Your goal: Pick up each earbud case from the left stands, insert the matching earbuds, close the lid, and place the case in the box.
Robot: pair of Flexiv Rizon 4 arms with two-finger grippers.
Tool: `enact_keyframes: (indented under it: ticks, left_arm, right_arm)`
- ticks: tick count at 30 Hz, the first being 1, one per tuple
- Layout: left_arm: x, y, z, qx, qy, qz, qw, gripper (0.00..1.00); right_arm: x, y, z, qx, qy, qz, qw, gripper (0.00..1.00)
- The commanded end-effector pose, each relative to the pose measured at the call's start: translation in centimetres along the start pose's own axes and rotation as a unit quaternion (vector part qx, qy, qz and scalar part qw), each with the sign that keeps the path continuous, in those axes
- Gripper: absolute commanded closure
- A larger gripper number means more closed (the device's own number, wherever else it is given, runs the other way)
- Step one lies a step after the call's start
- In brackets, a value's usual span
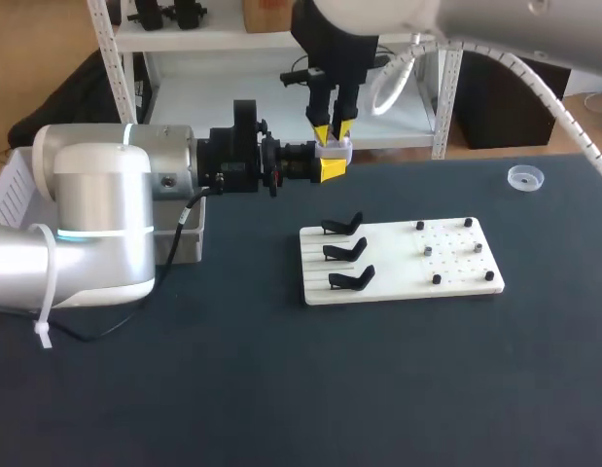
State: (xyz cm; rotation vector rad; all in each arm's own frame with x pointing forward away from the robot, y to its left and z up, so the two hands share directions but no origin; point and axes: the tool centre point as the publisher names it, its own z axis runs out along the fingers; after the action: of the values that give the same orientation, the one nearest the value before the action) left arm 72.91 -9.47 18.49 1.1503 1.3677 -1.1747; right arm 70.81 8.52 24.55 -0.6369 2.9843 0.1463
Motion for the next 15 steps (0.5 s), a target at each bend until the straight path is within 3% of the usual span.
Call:
enact_keyframes:
  ticks: [1,15]
  left_arm:
    - [0.05,-0.17,0.0,-0.003,-0.001,0.001,1.0,1.0]
    - [0.05,-0.17,0.0,-0.003,-0.001,0.001,1.0,1.0]
  right_arm:
    - [-0.2,-0.16,0.24,-0.004,0.0,0.004,1.0,1.0]
    - [-0.2,-0.04,0.77,-0.013,-0.001,0.01,1.0,1.0]
